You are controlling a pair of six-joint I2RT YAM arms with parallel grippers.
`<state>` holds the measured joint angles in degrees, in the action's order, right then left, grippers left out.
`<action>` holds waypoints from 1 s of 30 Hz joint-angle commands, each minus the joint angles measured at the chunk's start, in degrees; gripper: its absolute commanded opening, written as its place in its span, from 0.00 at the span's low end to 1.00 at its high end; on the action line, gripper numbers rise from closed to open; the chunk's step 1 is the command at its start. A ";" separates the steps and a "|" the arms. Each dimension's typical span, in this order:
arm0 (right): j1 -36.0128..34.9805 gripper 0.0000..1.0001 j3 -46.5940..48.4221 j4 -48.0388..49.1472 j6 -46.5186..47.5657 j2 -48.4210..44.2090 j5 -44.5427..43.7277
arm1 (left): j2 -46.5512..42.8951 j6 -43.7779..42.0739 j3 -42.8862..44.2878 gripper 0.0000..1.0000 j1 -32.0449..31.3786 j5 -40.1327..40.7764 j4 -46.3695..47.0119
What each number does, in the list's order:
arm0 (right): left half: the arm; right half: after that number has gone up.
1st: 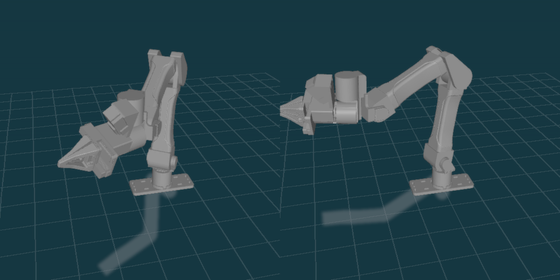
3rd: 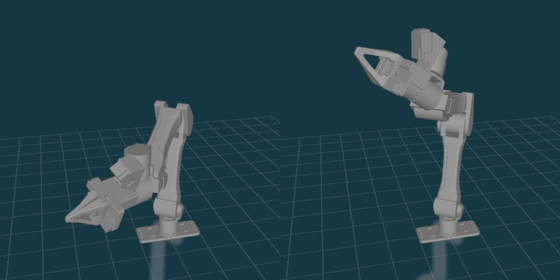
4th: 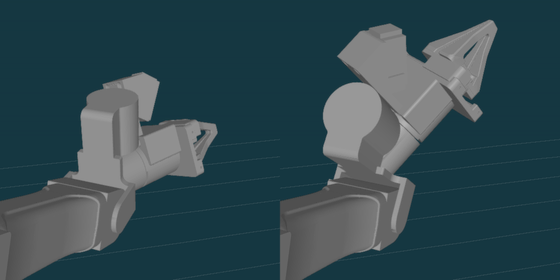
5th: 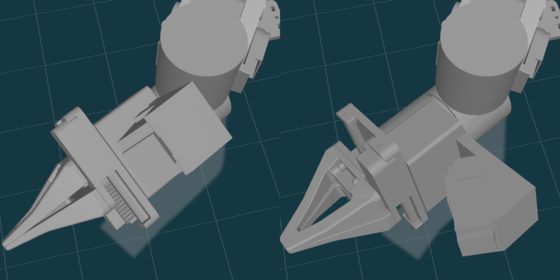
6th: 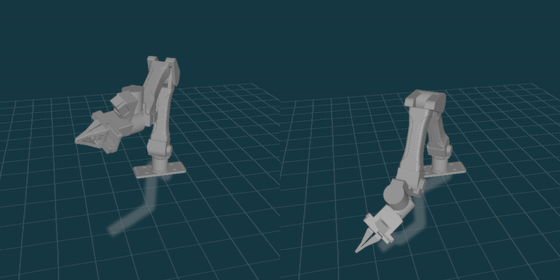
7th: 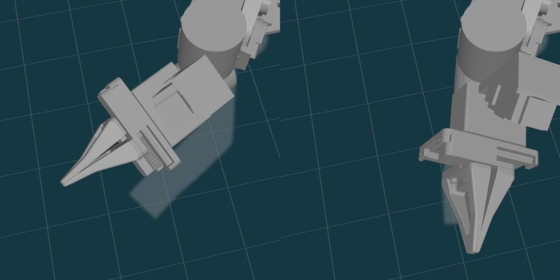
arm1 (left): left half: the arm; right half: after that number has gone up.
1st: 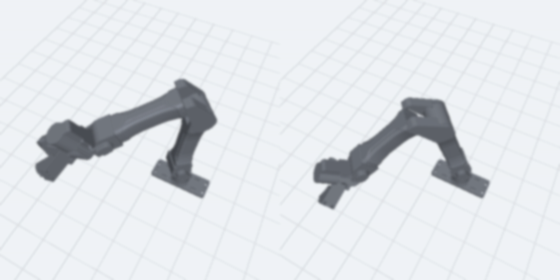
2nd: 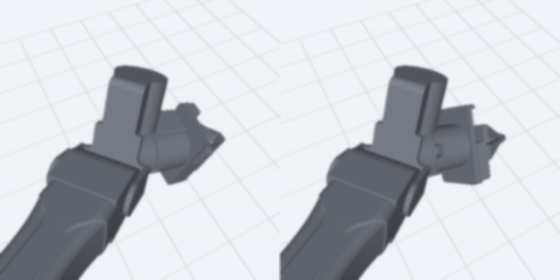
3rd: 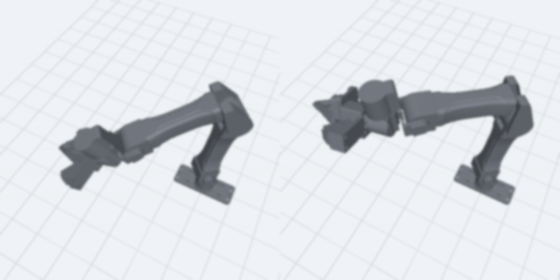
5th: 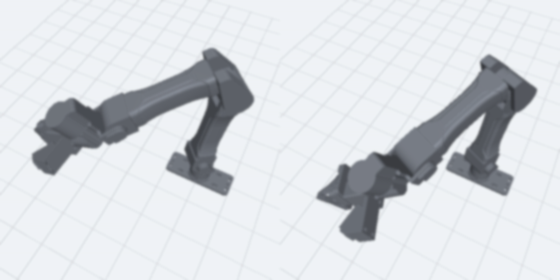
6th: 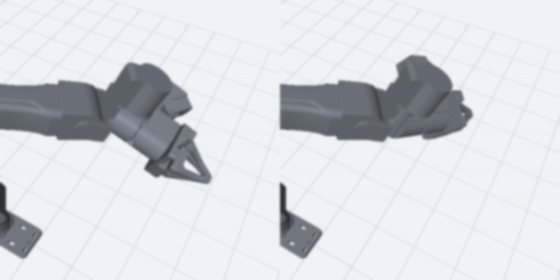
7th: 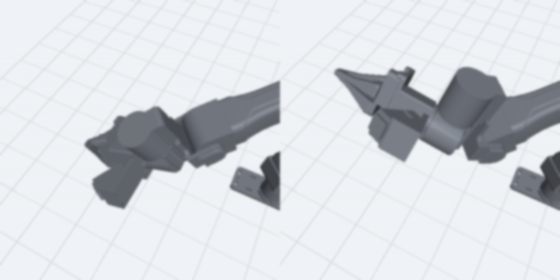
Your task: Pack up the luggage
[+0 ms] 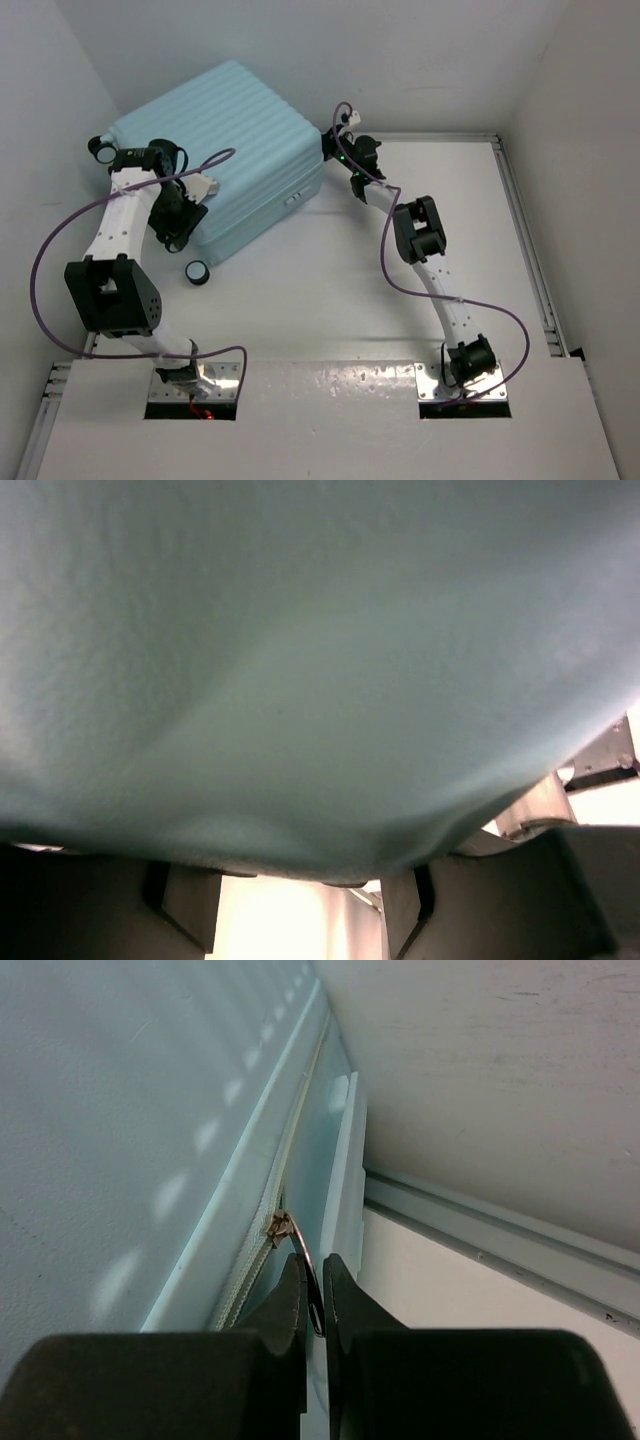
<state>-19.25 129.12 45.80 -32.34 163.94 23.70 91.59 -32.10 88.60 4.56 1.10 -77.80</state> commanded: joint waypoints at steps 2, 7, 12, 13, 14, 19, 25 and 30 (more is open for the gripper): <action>-0.96 0.00 3.25 6.05 -6.06 1.12 -26.33 | 0.79 8.72 -2.63 0.00 -2.97 -8.13 36.23; -4.30 0.00 8.07 8.25 -12.21 3.40 -28.72 | -5.88 6.08 -9.13 0.00 -4.29 -10.87 37.02; -7.91 0.00 -0.87 14.66 -15.65 -2.37 -24.06 | -8.62 1.62 -12.39 0.00 -1.48 -14.63 35.19; -8.09 0.00 -3.93 16.15 -16.87 -2.92 -21.79 | -9.67 -1.88 -13.61 0.00 -2.26 -14.64 34.04; -8.87 0.00 -4.75 16.51 -17.23 -3.36 -21.16 | -12.55 -2.79 -16.58 0.00 -2.97 -13.59 34.03; -10.20 0.00 -14.48 23.34 -18.99 -9.16 -15.27 | -19.25 -15.69 -23.55 0.00 -5.43 -19.37 25.45; -10.02 0.00 -31.27 33.55 -21.53 -18.54 -4.84 | -26.37 -31.69 -28.48 0.00 -8.51 -22.29 17.09; -10.19 0.00 -42.96 41.73 -28.02 -25.22 4.31 | -23.22 -42.07 -25.67 0.00 -3.34 -22.90 9.34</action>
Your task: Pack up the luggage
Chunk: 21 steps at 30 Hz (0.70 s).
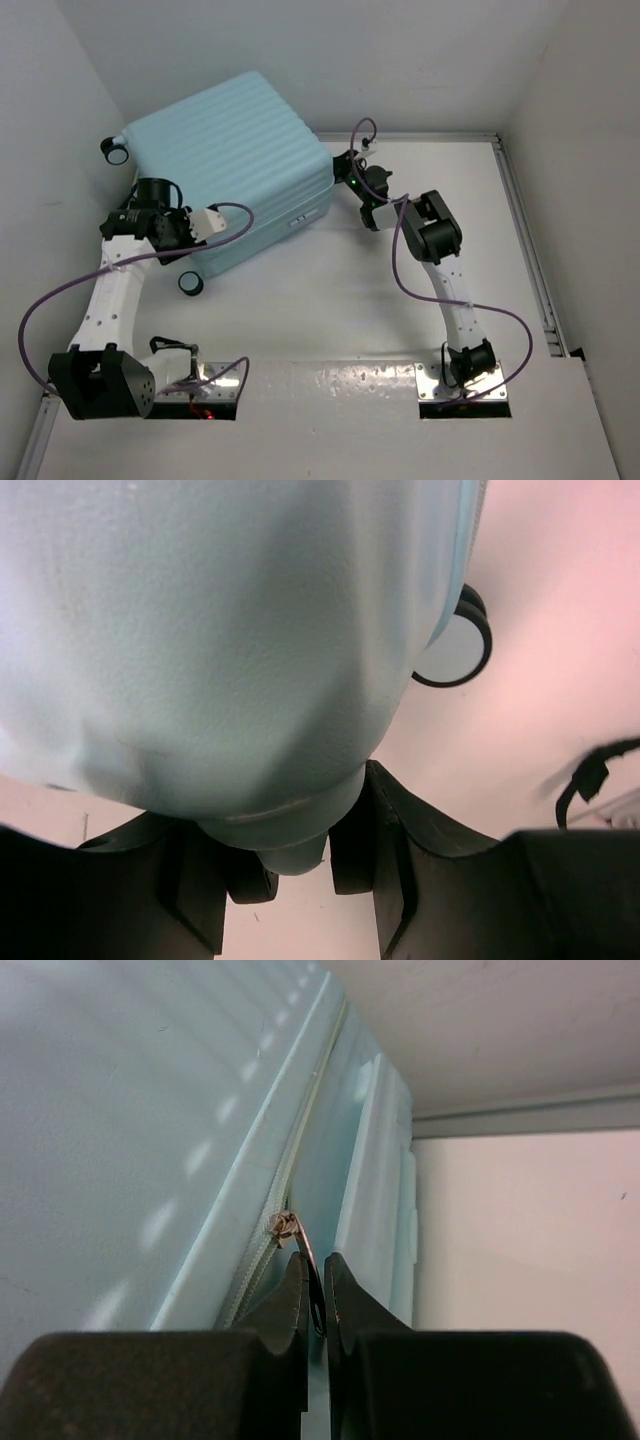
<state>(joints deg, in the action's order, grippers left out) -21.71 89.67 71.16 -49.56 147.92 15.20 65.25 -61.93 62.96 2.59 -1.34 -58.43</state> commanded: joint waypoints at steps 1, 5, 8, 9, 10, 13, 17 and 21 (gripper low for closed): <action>-7.82 0.00 -5.62 19.34 -11.43 -9.66 13.71 | 4.00 -13.47 0.67 0.00 -0.49 -19.84 -10.03; -8.52 0.00 -6.10 22.10 -8.38 -9.85 13.46 | 8.04 -21.80 2.87 0.00 4.16 -17.47 -10.74; -6.68 0.00 4.00 14.47 -2.94 -4.49 7.50 | 9.88 -24.62 2.87 0.00 5.93 -15.54 -7.84; -5.80 0.00 6.72 10.45 -1.69 -3.00 6.08 | 10.41 -25.68 2.26 0.00 6.54 -14.66 -7.31; -5.36 0.00 9.36 5.88 2.58 2.15 3.11 | 11.29 -26.30 1.65 0.00 6.55 -14.13 -5.65; -4.04 0.00 34.34 -3.81 9.01 14.07 -7.24 | 12.88 -29.56 1.11 0.00 7.17 -12.89 -3.98; -5.70 0.08 46.32 -6.75 13.35 19.97 -10.02 | 16.48 -31.76 1.64 0.00 7.69 -11.05 -0.90; -7.11 0.18 32.15 -0.07 12.91 15.30 -5.82 | 18.32 -32.29 2.17 0.00 8.22 -10.35 2.18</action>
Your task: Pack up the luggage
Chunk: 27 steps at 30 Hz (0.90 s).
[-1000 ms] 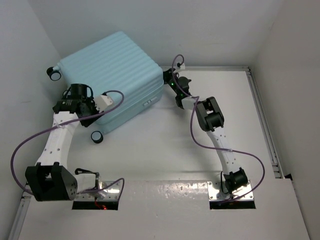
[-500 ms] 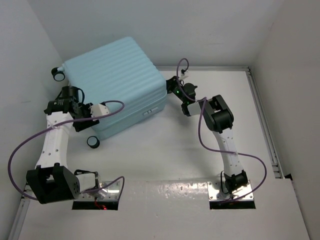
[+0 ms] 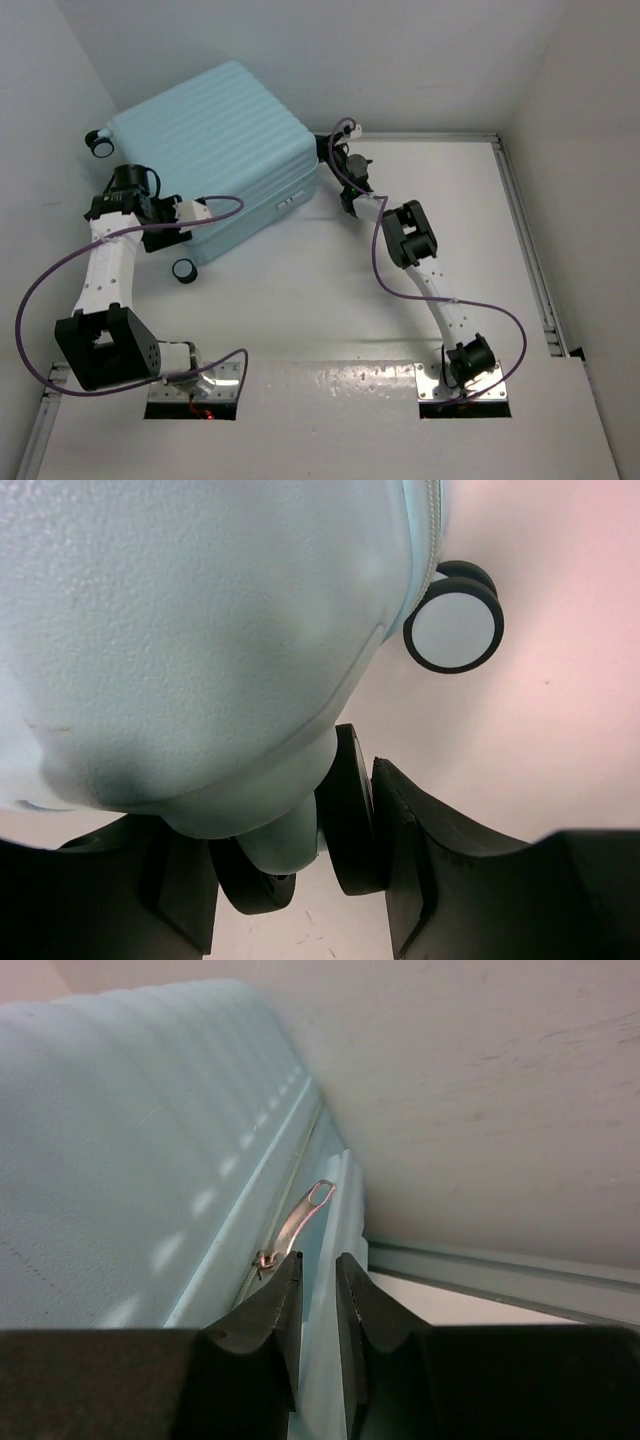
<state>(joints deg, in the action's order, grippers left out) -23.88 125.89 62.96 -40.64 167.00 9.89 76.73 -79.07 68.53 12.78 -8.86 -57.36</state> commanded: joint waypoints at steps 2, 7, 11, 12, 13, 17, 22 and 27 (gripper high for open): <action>-5.21 0.22 -4.25 8.85 1.54 -3.61 1.53 | 7.73 -13.67 -1.83 0.00 -1.96 -2.83 1.64; -6.53 0.28 -0.83 5.33 -0.31 -3.70 4.43 | 7.13 -5.78 -0.51 0.23 -0.48 -2.83 8.21; -7.59 0.63 -8.00 8.39 -2.59 -9.12 4.61 | 6.60 9.25 6.77 0.98 3.57 -10.37 12.89; -7.67 0.63 -14.55 8.84 -3.38 -12.02 4.87 | 5.72 12.15 8.18 1.00 3.57 -11.86 13.59; -8.54 0.63 -16.62 9.98 -4.09 -13.09 6.18 | 4.93 17.75 9.33 1.00 4.09 -14.05 14.20; -7.94 0.70 -28.21 11.05 -7.34 -21.17 12.15 | -1.13 36.14 11.97 1.00 3.05 -15.22 22.80; -9.95 0.76 -35.26 11.92 -12.35 -27.24 17.35 | -8.42 63.72 13.02 1.00 4.26 -3.46 33.72; -13.21 0.78 -45.95 14.02 -17.79 -33.56 22.79 | -10.98 74.57 15.93 1.00 8.75 -1.67 33.72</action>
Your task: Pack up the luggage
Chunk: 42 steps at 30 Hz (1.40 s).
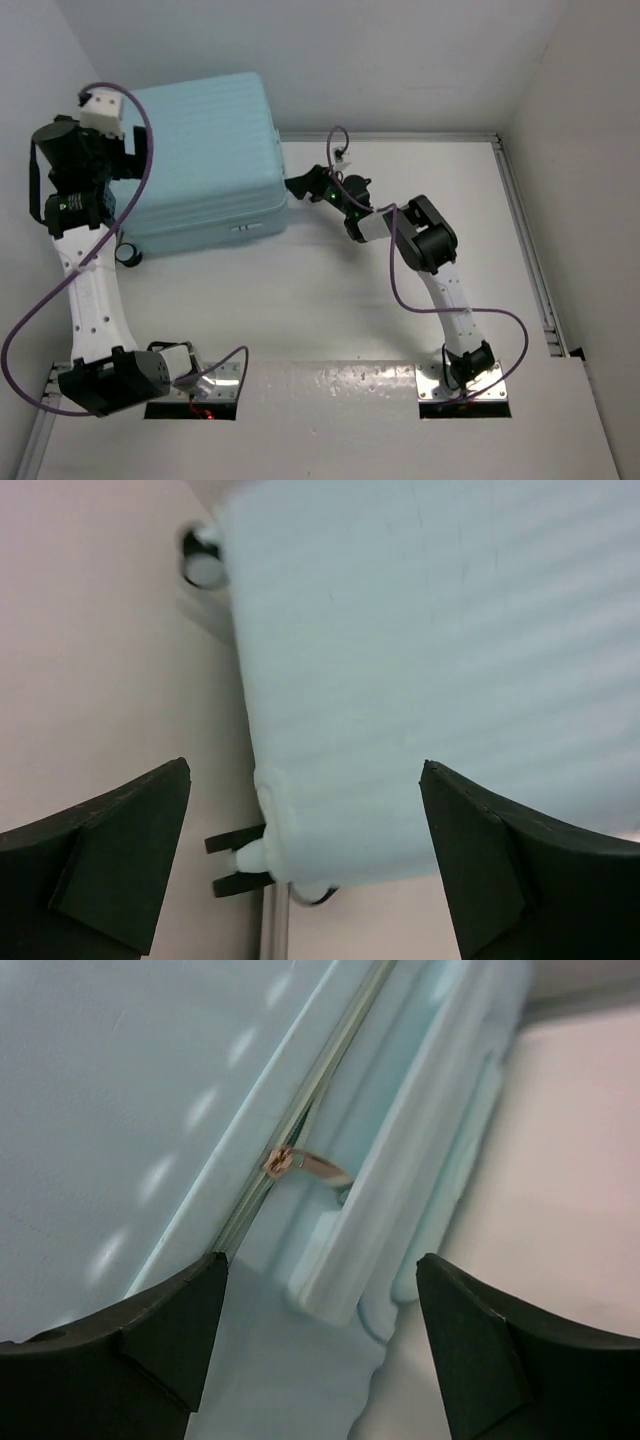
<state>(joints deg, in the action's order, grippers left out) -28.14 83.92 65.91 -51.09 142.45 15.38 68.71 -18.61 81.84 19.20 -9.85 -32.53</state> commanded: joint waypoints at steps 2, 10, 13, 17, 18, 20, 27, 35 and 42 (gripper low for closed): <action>-10.96 0.78 -7.00 12.48 -8.76 -10.78 19.25 | -2.97 15.62 3.14 1.00 2.86 -4.89 8.89; -12.91 0.75 -22.99 17.60 -9.03 -22.90 23.03 | 7.65 12.73 12.80 0.77 -9.96 -8.44 -7.68; -9.05 0.70 -25.46 12.24 -3.43 -26.24 18.83 | 10.92 11.49 14.31 0.70 -14.97 -4.93 -9.83; -2.46 0.63 -22.85 -1.72 -0.06 -26.35 11.88 | 12.15 12.81 11.24 0.69 -17.00 -1.94 -8.69; 0.51 0.63 -18.31 -5.23 -0.67 -24.61 11.35 | 12.15 12.81 9.32 0.69 -17.61 -0.71 -8.08; 2.38 0.52 -10.58 -16.96 -3.57 -18.47 10.89 | 11.54 12.81 7.72 0.69 -18.40 -0.70 -6.67; 5.38 0.46 26.18 -33.10 -23.70 3.26 21.36 | 7.24 9.38 3.50 0.73 -21.13 5.35 -3.33; -0.95 0.51 29.80 -36.37 -27.04 9.58 18.56 | 3.37 11.93 1.74 0.81 -19.38 8.88 -1.04; -4.64 0.52 37.98 -39.36 -26.87 14.87 15.83 | -0.24 9.29 0.52 0.84 -18.32 11.95 -1.57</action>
<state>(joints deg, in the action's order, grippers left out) -30.04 117.67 27.29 -77.01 155.24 33.30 71.66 -8.60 82.94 0.16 -0.14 -35.66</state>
